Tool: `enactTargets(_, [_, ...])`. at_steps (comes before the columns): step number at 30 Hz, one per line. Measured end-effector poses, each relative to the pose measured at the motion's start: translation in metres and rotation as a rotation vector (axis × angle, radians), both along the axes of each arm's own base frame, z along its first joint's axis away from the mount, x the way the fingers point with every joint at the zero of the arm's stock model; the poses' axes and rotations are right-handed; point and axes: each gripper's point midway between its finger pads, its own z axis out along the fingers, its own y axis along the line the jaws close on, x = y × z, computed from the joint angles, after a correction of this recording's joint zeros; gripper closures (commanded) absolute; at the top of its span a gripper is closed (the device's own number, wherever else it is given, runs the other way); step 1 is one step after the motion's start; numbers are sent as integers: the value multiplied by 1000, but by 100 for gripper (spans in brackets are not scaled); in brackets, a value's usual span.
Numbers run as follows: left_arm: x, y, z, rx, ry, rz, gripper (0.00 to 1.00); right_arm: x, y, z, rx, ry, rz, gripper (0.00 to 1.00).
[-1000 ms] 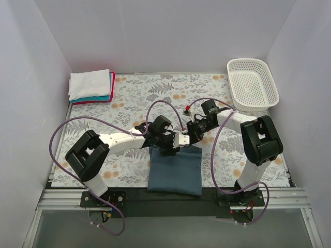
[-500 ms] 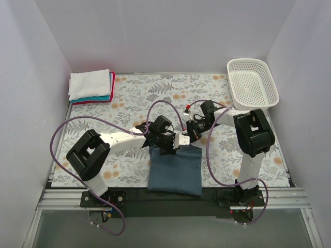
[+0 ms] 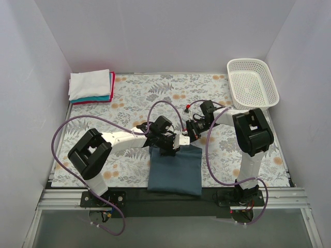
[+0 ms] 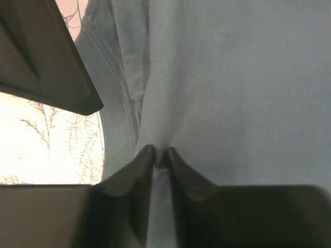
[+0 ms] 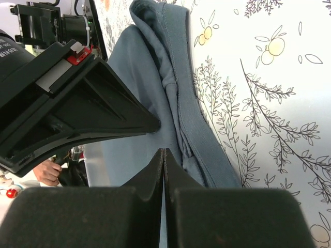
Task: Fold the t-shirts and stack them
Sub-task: Fold the tshirt
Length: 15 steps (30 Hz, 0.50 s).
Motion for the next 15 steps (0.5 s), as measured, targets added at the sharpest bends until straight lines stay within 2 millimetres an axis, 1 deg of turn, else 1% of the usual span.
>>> enactTargets(2, [-1,0,-1,1,5,-2,99,0,0,0,3,1,1,99])
enactTargets(3, [-1,0,0,-2,6,-7,100,0,0,1,4,2,1,99])
enactTargets(8, [-3,-1,3,-7,14,-12,100,-2,6,-1,21,8,12,99])
enactTargets(11, [-4,0,9,-14,12,-7,100,-7,12,-10,19,23,34,99])
enactTargets(15, [-3,-1,24,-38,-4,6,100,-17,18,-29,1,68,62,99])
